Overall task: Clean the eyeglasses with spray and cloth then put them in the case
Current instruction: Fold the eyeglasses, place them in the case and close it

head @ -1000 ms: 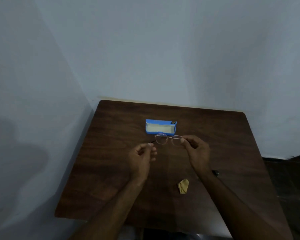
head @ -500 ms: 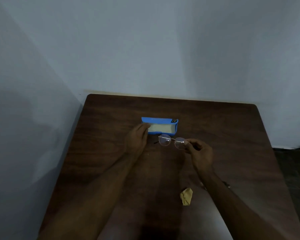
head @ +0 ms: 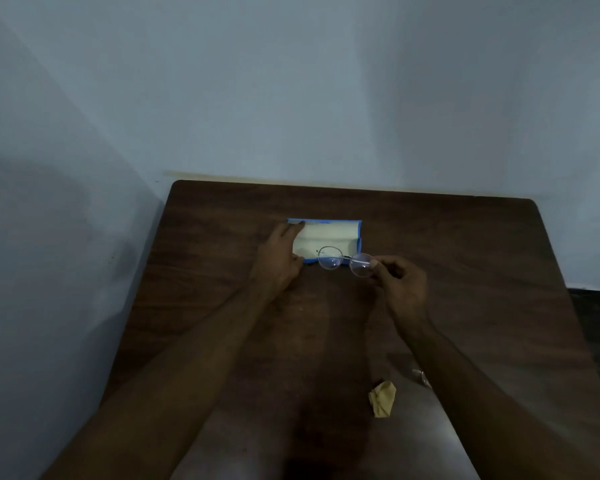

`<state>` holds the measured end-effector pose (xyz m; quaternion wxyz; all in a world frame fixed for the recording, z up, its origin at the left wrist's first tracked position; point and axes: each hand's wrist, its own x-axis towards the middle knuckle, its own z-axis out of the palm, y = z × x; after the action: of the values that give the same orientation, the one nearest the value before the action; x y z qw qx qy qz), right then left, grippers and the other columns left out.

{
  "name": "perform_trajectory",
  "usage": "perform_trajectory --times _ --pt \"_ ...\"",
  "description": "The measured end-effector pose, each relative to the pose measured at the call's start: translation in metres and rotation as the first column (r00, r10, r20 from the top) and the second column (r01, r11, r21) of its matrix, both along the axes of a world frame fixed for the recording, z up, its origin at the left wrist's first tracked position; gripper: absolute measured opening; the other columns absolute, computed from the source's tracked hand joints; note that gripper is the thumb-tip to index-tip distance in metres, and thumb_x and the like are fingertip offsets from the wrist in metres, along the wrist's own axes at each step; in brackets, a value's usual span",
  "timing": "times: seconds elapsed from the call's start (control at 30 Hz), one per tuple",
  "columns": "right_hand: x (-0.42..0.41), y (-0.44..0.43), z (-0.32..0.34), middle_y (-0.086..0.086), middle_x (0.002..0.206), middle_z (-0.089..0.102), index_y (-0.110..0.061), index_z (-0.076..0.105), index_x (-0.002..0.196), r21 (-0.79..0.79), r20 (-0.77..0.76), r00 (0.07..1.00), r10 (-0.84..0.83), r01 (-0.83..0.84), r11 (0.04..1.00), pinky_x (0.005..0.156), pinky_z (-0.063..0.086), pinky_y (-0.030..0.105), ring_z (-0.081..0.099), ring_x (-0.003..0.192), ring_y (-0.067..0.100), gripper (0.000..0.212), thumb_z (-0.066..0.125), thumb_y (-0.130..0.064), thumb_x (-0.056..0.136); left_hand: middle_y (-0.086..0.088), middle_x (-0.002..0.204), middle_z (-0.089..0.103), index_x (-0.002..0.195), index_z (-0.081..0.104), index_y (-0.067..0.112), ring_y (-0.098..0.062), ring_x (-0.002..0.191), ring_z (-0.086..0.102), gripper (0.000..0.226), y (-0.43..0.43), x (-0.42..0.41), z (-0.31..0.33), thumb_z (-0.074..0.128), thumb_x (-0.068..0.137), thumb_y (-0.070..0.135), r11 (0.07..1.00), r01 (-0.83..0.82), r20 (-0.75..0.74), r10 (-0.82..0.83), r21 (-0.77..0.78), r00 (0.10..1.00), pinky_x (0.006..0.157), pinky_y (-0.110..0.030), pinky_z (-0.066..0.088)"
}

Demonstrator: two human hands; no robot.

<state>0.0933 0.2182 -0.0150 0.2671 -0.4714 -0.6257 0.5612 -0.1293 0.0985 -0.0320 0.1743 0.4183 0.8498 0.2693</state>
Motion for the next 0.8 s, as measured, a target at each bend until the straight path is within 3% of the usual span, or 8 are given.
perform_trajectory --times 0.27,0.4,0.53,0.63,0.8 --pt "-0.04 0.02 -0.004 -0.007 0.089 0.077 -0.028 0.078 0.092 0.101 0.147 0.989 -0.006 -0.009 0.995 0.069 0.06 0.038 0.072 0.081 0.012 0.004 0.075 -0.027 0.095 -0.005 0.159 0.045 0.161 0.042 0.024 -0.027 0.141 0.052 0.087 0.012 -0.014 0.01 0.086 0.085 0.02 0.989 0.044 0.024 -0.041 -0.14 0.999 0.114 -0.036 0.045" --pt "-0.057 0.029 -0.006 -0.001 0.105 0.074 -0.013 0.076 0.104 0.149 0.307 0.949 0.068 -0.118 0.982 0.069 0.047 0.016 0.066 0.096 0.011 0.011 0.071 -0.02 0.098 -0.006 0.16 0.045 0.162 0.039 0.023 -0.025 0.142 0.05 0.089 0.014 -0.015 0.013 0.086 0.086 0.022 0.987 0.061 0.014 -0.06 -0.147 0.998 0.116 -0.034 0.043" --pt "-0.07 0.032 -0.008 0.001 0.106 0.073 -0.011 0.076 0.108 0.141 0.406 0.904 0.133 -0.205 0.968 0.08 0.045 0.025 0.062 0.098 0.011 0.015 0.068 -0.021 0.1 -0.006 0.158 0.048 0.162 0.038 0.024 -0.024 0.142 0.05 0.091 0.014 -0.016 0.01 0.088 0.085 0.024 0.989 0.06 0.008 -0.06 -0.138 0.998 0.115 -0.035 0.045" --pt "-0.077 0.036 -0.011 0.006 0.111 0.074 -0.009 0.076 0.111 0.17 0.487 0.859 0.156 -0.269 0.948 0.08 0.044 0.026 0.062 0.1 0.013 0.019 0.065 -0.022 0.102 -0.006 0.156 0.05 0.161 0.041 0.024 -0.023 0.139 0.052 0.09 0.012 -0.017 0.006 0.088 0.084 0.023 0.992 0.063 0.019 -0.062 -0.107 0.998 0.113 -0.034 0.046" --pt "-0.085 0.033 -0.012 0.006 0.111 0.073 -0.013 0.072 0.113 0.193 0.661 0.724 0.196 -0.417 0.888 0.084 0.055 0.034 0.068 0.102 0.02 0.02 0.062 -0.027 0.104 -0.008 0.15 0.055 0.158 0.046 0.021 -0.026 0.134 0.057 0.085 0.007 -0.015 0.0 0.087 0.084 0.02 0.998 0.062 0.033 -0.061 -0.011 0.998 0.11 -0.038 0.05"
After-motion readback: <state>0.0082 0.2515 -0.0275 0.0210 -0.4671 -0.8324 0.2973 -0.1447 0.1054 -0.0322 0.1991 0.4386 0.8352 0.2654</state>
